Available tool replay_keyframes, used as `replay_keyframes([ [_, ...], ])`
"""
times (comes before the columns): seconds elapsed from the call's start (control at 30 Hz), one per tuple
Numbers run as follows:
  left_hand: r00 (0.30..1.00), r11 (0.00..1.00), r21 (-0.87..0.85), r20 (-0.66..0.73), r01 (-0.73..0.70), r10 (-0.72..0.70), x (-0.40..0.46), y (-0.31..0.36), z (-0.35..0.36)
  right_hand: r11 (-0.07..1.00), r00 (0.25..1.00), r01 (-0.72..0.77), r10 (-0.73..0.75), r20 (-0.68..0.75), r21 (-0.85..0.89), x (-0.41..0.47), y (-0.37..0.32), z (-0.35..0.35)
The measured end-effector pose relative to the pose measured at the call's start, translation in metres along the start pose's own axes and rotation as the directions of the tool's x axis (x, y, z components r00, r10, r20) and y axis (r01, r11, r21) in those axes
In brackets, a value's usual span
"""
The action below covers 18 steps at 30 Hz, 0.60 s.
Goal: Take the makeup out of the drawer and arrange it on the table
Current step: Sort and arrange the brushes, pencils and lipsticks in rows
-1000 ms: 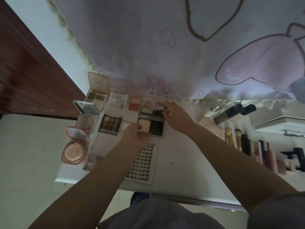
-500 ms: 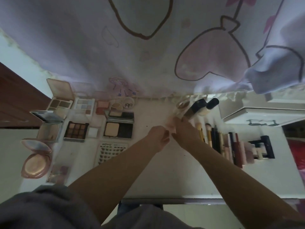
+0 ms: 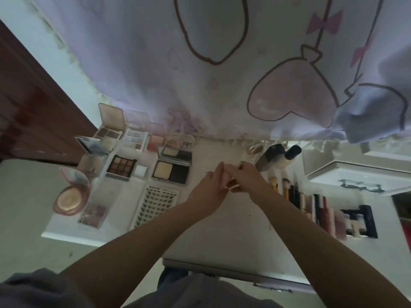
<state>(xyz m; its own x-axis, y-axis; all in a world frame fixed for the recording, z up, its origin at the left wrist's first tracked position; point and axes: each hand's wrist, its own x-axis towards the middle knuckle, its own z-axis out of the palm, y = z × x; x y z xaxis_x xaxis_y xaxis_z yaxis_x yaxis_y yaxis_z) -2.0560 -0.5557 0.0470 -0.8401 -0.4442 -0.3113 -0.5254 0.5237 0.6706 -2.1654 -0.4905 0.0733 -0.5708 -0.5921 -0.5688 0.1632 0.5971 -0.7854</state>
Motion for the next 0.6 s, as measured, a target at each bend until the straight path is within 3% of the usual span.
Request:
replay_keyframes([
  [0.03, 0.996, 0.997, 0.071, -0.08, -0.021, 0.027, -0.004, -0.001, -0.005, 0.999, 1.0, 0.017, -0.018, 0.02, 0.039, -0.006, -0.004, -0.003],
  [0.1, 0.983, 0.991, 0.113, -0.159, -0.072, 0.089, -0.011, -0.005, -0.017, 0.985, 0.993, 0.114, -0.111, 0.028, -0.13, -0.015, -0.012, -0.007],
  [0.17, 0.989, 0.994, -0.045, -0.112, -0.101, 0.095, -0.02, -0.007, -0.031, 0.91, 0.979, 0.199, -0.201, 0.034, -0.363, -0.017, -0.018, -0.008],
  [0.23, 1.0, 0.946, -0.324, 0.017, -0.018, 0.025, -0.024, -0.007, -0.046, 0.862, 0.963, 0.264, -0.26, 0.07, -0.433, -0.019, -0.024, -0.007],
  [0.3, 0.988, 0.832, -0.544, 0.149, 0.11, -0.033, -0.028, -0.009, -0.06, 0.862, 0.942, 0.335, -0.295, 0.161, -0.381, -0.021, -0.029, -0.007],
  [0.37, 0.979, 0.798, -0.592, 0.206, 0.118, 0.007, -0.031, -0.01, -0.073, 0.903, 0.923, 0.353, -0.294, 0.248, -0.243, -0.024, -0.035, -0.009],
  [0.5, 0.972, 0.813, -0.574, 0.232, 0.097, 0.048, -0.036, -0.014, -0.09, 0.969, 0.907, 0.24, -0.202, 0.37, -0.058, -0.029, -0.042, -0.019],
  [0.6, 0.974, 0.895, -0.44, 0.226, 0.074, 0.031, -0.033, -0.013, -0.092, 0.978, 0.942, 0.165, -0.117, 0.314, -0.129, -0.027, -0.047, -0.014],
])
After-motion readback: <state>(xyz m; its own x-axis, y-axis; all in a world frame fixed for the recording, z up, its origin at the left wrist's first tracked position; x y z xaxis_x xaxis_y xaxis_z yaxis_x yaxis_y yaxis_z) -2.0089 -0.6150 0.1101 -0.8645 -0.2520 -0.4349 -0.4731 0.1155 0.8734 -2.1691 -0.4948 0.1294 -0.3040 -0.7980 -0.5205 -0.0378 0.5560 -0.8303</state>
